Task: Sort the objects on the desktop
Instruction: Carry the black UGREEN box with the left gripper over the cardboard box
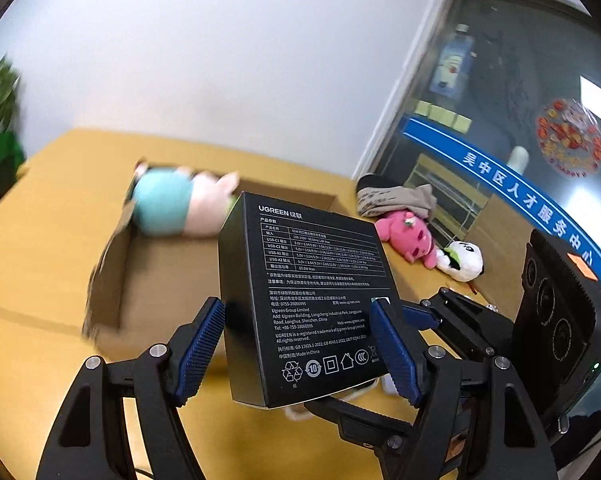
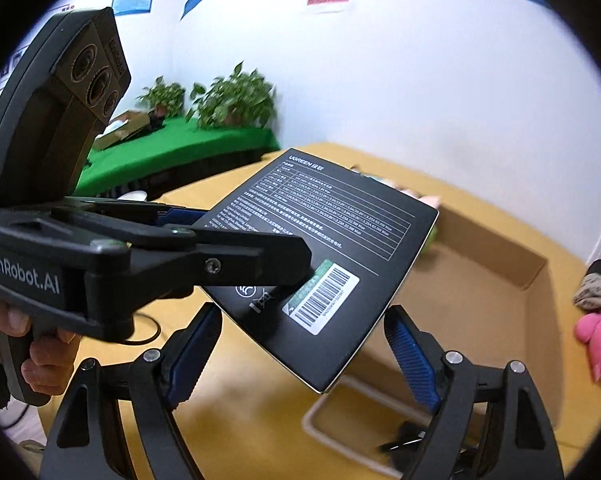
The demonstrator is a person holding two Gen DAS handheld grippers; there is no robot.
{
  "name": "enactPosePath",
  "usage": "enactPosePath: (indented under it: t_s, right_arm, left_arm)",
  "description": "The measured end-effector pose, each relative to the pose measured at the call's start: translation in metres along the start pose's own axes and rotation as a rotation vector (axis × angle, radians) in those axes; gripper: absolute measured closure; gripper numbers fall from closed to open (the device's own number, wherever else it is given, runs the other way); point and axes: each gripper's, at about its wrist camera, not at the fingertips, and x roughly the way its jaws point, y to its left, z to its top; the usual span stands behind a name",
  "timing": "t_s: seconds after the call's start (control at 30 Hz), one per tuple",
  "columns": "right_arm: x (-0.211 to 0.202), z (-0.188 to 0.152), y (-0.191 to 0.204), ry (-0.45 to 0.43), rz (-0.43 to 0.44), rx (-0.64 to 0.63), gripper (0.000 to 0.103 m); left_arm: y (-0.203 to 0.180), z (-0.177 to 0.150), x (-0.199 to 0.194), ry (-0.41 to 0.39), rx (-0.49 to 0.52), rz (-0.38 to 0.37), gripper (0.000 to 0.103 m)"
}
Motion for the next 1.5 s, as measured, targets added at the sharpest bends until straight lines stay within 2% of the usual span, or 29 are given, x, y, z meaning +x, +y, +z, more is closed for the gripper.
enactPosePath:
  t_s: [0.3, 0.5, 1.0, 1.27, 1.37, 1.5]
  right_arm:
    - [-0.015, 0.040, -0.050, -0.064, -0.110, -0.045, 0.020]
    - [-0.018, 0.066, -0.086, -0.088, -0.141, -0.059, 0.020]
    - [0.038, 0.110, -0.156, -0.072, -0.141, -0.041, 0.020]
    - [0.075, 0.130, -0.192, -0.041, -0.138, -0.033, 0.020]
    - [0.092, 0.128, -0.206, -0.019, -0.124, -0.020, 0.019]
    - [0.120, 0.109, -0.219, 0.034, -0.105, 0.006, 0.020]
  left_arm:
    - [-0.036, 0.065, 0.028, -0.071, 0.087, -0.053, 0.025]
    - [-0.045, 0.102, 0.046, -0.112, 0.116, -0.063, 0.025]
    - [-0.011, 0.173, 0.122, -0.105, 0.062, -0.059, 0.025]
    - [0.014, 0.212, 0.171, -0.062, 0.034, -0.053, 0.025]
    - [0.021, 0.214, 0.192, -0.031, 0.035, -0.038, 0.025]
    - [0.038, 0.203, 0.229, 0.048, -0.010, -0.021, 0.025]
